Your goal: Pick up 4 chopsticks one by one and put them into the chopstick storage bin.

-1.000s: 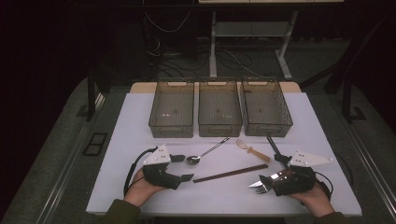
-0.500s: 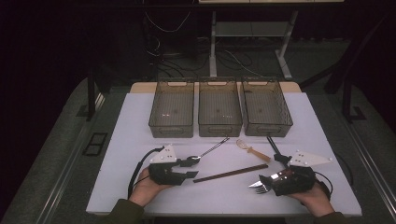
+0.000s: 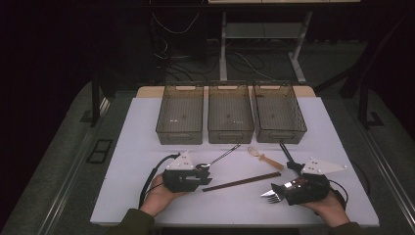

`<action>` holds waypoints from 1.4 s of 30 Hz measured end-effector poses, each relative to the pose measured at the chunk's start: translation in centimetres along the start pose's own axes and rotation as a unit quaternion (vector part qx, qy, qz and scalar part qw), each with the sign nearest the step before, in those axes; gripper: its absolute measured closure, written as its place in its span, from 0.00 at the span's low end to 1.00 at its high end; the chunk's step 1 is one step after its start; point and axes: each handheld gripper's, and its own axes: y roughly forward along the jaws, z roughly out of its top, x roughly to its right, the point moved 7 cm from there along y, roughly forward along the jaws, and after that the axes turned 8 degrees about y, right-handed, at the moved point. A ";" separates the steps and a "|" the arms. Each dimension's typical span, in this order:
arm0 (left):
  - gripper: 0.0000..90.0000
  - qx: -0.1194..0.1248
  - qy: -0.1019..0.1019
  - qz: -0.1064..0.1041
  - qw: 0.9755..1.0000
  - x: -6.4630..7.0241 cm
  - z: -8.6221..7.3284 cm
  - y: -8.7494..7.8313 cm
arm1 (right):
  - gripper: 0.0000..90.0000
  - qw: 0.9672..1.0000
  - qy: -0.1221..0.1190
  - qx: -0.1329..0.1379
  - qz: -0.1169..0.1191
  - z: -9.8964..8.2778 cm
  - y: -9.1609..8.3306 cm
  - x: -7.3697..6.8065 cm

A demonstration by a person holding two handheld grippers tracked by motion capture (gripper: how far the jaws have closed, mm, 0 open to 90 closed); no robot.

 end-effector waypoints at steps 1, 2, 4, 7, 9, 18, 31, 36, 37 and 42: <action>0.82 -0.001 -0.002 0.000 1.000 0.0 0.1 0.1 | 0.02 1.000 0.001 0.000 0.000 0.0 0.0 0.0; 0.82 -0.001 -0.002 0.000 1.000 0.0 0.1 0.1 | 0.02 1.000 0.001 0.000 0.000 0.0 0.0 0.0; 0.83 0.000 -0.002 -0.006 1.000 -0.1 0.4 0.5 | 0.02 1.000 0.000 0.000 0.000 0.0 0.0 0.0; 0.85 0.000 0.001 -0.012 1.000 -0.2 0.8 1.0 | 0.02 1.000 0.000 -0.001 0.000 0.0 0.0 0.0; 0.85 -0.002 0.004 -0.014 1.000 -0.1 1.0 1.3 | 0.02 1.000 0.000 -0.001 0.000 0.0 0.0 0.0; 0.86 -0.016 0.012 -0.028 0.999 0.0 1.5 2.8 | 0.02 1.000 0.002 -0.004 0.000 -0.1 0.1 0.0; 0.94 -0.047 0.020 -0.036 0.998 0.5 0.9 4.0 | 0.02 1.000 0.001 -0.003 -0.002 -0.1 0.1 0.1; 0.94 -0.055 0.021 -0.033 0.998 0.6 0.6 4.3 | 0.02 1.000 0.002 -0.004 -0.002 -0.1 0.1 0.1; 0.94 -0.059 0.019 -0.034 0.997 0.6 0.4 4.4 | 0.02 1.000 0.001 -0.004 -0.001 -0.1 0.1 0.1; 0.94 -0.067 0.017 -0.033 0.997 0.6 0.1 4.8 | 0.02 1.000 0.001 -0.004 -0.001 -0.1 0.1 0.1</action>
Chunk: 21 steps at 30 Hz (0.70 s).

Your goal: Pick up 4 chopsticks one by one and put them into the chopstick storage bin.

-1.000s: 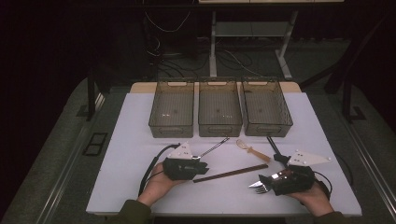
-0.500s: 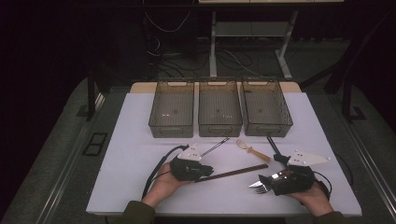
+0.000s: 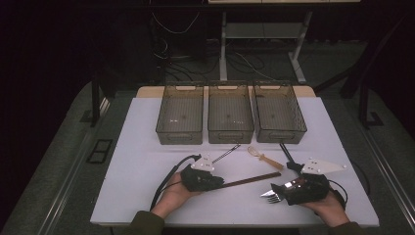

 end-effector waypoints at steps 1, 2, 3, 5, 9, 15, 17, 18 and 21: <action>0.94 0.000 0.000 -0.001 1.000 0.0 0.0 0.1 | 0.02 1.000 0.000 0.000 0.000 0.0 0.0 0.0; 0.94 -0.003 0.002 -0.001 1.000 0.0 -0.1 0.1 | 0.02 1.000 0.000 0.001 0.000 0.0 0.0 0.0; 0.94 -0.003 0.001 -0.001 1.000 0.0 -0.1 0.2 | 0.02 1.000 0.000 0.001 0.000 0.0 0.0 0.0; 0.94 -0.008 0.003 0.001 1.000 0.0 -0.1 0.2 | 0.02 1.000 0.000 0.000 0.000 0.0 0.0 0.0; 0.95 -0.008 0.004 0.002 1.000 0.0 -0.2 0.3 | 0.02 1.000 0.000 0.001 0.000 0.0 0.0 0.0; 0.94 -0.007 0.004 -0.001 1.000 0.0 -0.2 0.3 | 0.02 1.000 0.000 0.001 0.000 0.0 0.0 0.0; 0.94 -0.007 0.009 0.005 1.000 -0.1 -0.1 0.3 | 0.02 1.000 0.000 0.001 0.000 0.0 0.0 0.0; 0.94 -0.007 0.008 0.007 1.000 -0.1 -0.1 0.3 | 0.02 1.000 0.000 0.002 -0.001 0.0 0.0 0.1; 0.94 -0.006 0.004 0.014 1.000 -0.3 -0.2 0.2 | 0.02 1.000 0.000 0.001 0.000 0.0 0.0 0.1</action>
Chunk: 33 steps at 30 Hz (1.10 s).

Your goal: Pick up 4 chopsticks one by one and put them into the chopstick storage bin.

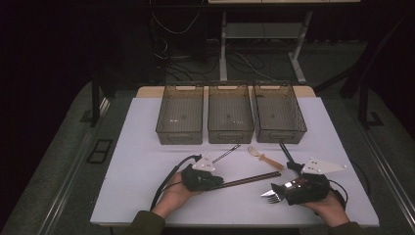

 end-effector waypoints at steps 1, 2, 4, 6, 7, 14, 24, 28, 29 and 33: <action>0.94 -0.001 0.000 0.002 1.000 -0.1 0.0 0.0 | 0.02 1.000 0.000 0.000 0.000 0.0 0.0 0.0; 0.94 -0.002 0.001 0.004 1.000 -0.2 -0.1 0.0 | 0.02 1.000 0.000 0.000 0.000 0.0 0.0 0.0; 0.94 -0.005 0.000 0.007 1.000 -0.3 -0.2 -0.1 | 0.02 1.000 0.000 0.000 0.000 0.0 0.0 0.0; 0.94 -0.005 -0.001 0.008 1.000 -0.3 -0.2 -0.1 | 0.02 1.000 0.000 0.000 0.000 0.0 0.0 0.0; 0.94 -0.005 -0.001 0.009 1.000 -0.3 -0.2 -0.1 | 0.02 1.000 0.000 0.000 0.000 0.0 0.0 0.0; 0.92 0.007 0.000 0.007 1.000 -0.2 0.2 -0.3 | 0.02 1.000 0.001 0.001 0.000 0.0 -0.1 0.0; 0.88 0.005 0.001 0.000 1.000 -0.1 0.5 0.5 | 0.02 1.000 -0.001 -0.001 -0.001 0.0 0.0 0.0; 0.88 0.002 0.003 -0.003 1.000 0.0 0.5 0.8 | 0.02 1.000 0.000 0.000 -0.002 0.0 -0.1 0.0; 0.88 0.004 0.001 -0.003 1.000 0.0 0.6 0.9 | 0.02 1.000 0.000 0.000 -0.002 0.0 -0.1 0.0; 0.88 -0.002 0.005 -0.002 1.000 0.0 0.5 1.1 | 0.02 1.000 0.000 0.001 -0.002 0.0 -0.1 0.0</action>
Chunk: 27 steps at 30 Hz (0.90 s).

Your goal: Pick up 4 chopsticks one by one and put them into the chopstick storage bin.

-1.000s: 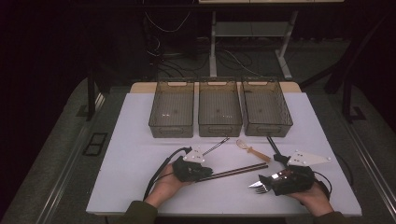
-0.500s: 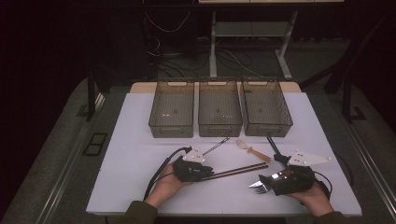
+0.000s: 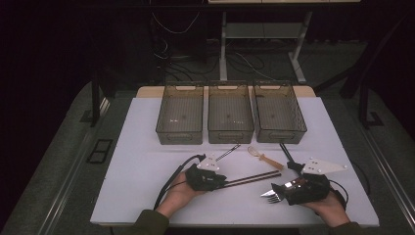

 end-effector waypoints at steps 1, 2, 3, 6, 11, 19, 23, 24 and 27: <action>0.88 -0.002 0.002 0.002 1.000 -0.1 0.0 0.1 | 0.02 1.000 0.000 0.000 -0.001 0.0 0.0 0.0; 0.88 -0.002 0.003 0.001 1.000 -0.1 -0.1 0.1 | 0.02 1.000 0.000 0.000 -0.001 0.0 0.0 0.0; 0.88 -0.002 0.003 0.001 1.000 -0.1 -0.1 0.1 | 0.02 1.000 0.000 0.000 -0.001 0.0 0.0 0.0; 0.88 -0.003 0.007 0.003 1.000 -0.1 -0.1 0.1 | 0.02 1.000 0.000 0.000 -0.001 0.0 0.0 0.0; 0.89 -0.002 0.016 0.013 1.000 0.1 -0.1 0.3 | 0.02 1.000 -0.002 -0.001 0.000 0.0 0.1 0.0; 0.94 -0.004 0.020 0.020 1.000 0.3 -0.1 0.3 | 0.02 1.000 -0.002 -0.002 0.000 0.0 0.1 0.0; 0.95 -0.010 0.038 0.021 0.999 0.3 -0.1 0.2 | 0.02 1.000 -0.003 -0.002 0.001 0.0 0.1 -0.1; 0.95 -0.007 0.036 0.022 0.999 0.4 0.0 0.3 | 0.02 1.000 -0.003 -0.001 0.001 0.0 0.1 -0.1; 0.96 -0.004 0.041 0.023 0.999 0.4 0.0 0.3 | 0.02 1.000 -0.002 -0.001 0.000 0.0 0.0 0.0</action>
